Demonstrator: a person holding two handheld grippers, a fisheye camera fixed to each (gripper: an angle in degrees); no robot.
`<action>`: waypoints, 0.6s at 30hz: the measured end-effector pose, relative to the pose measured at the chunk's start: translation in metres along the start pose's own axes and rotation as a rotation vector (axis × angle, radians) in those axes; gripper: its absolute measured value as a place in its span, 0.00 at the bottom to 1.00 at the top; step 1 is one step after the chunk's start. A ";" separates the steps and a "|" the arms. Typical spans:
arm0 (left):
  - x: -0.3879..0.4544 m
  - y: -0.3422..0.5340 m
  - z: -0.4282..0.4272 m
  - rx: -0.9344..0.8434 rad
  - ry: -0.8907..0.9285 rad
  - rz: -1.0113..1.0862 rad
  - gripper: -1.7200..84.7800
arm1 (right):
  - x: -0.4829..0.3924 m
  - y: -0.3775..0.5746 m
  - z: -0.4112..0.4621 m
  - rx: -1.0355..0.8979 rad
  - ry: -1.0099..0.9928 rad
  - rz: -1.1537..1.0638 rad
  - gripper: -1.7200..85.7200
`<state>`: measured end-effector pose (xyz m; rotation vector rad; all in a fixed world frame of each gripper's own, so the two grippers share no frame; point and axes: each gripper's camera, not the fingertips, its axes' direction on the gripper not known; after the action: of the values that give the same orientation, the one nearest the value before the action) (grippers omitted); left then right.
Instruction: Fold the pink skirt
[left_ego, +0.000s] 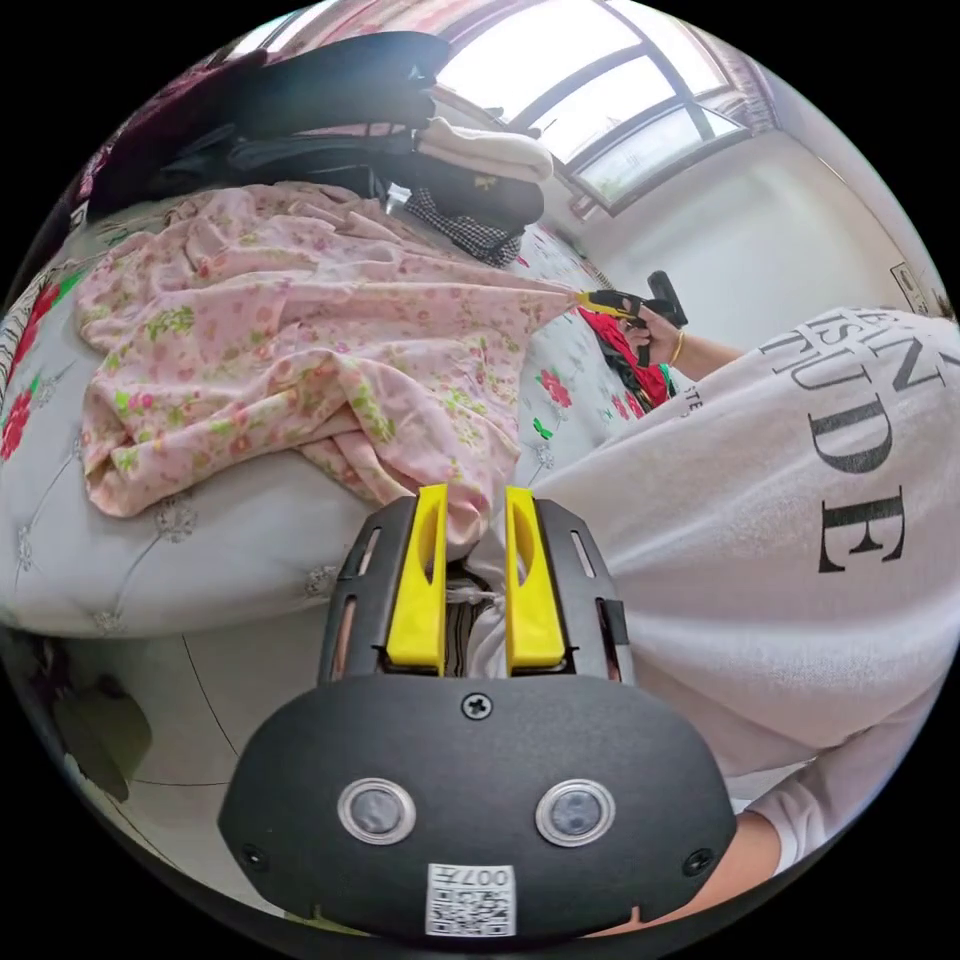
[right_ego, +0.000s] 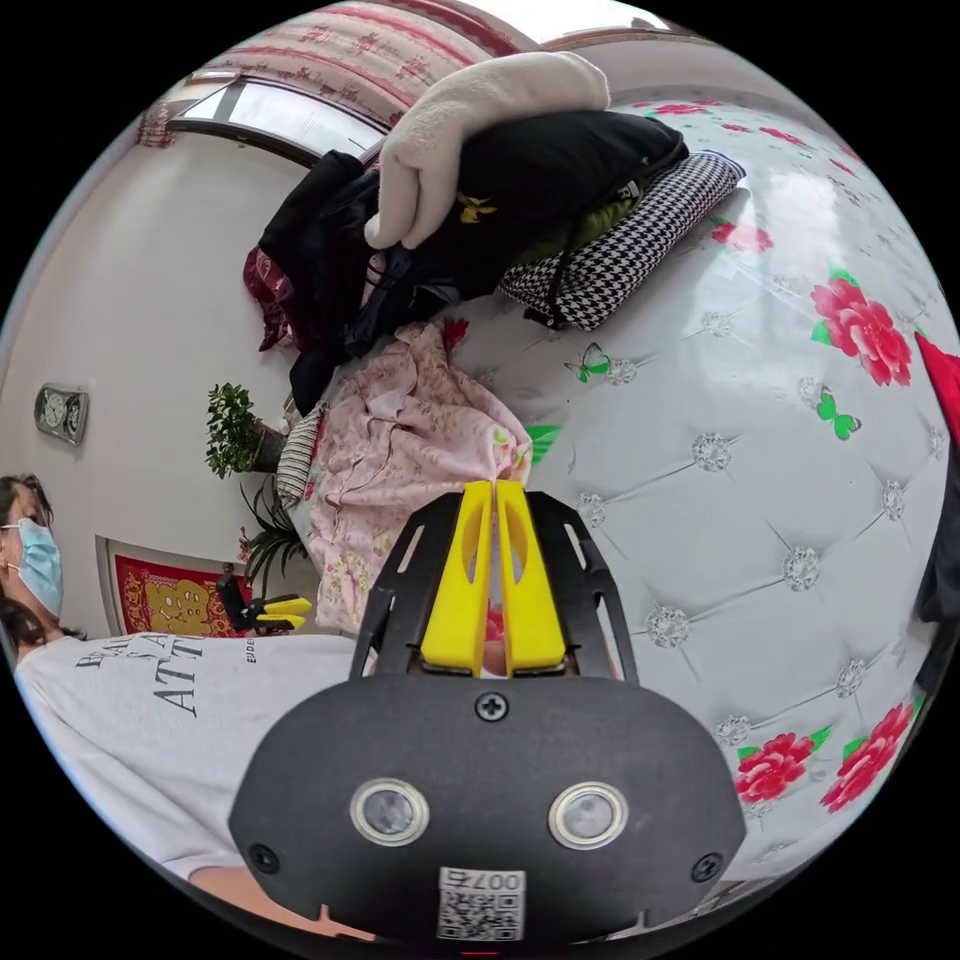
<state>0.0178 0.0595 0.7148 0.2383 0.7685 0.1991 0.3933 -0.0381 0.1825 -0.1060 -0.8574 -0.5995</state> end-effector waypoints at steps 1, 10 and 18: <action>-0.007 -0.001 -0.002 0.009 0.014 -0.015 0.14 | -0.003 0.003 0.002 0.004 -0.002 0.005 0.02; -0.029 -0.036 0.058 -0.152 0.160 -0.040 0.03 | -0.027 0.007 -0.004 0.023 -0.029 -0.011 0.02; -0.001 0.014 -0.141 0.422 0.200 -0.030 0.01 | -0.051 0.018 -0.117 0.288 -0.322 -0.096 0.04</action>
<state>-0.0831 0.0921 0.6214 0.6125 1.0094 0.0300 0.4568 -0.0373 0.0701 0.1039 -1.2586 -0.5498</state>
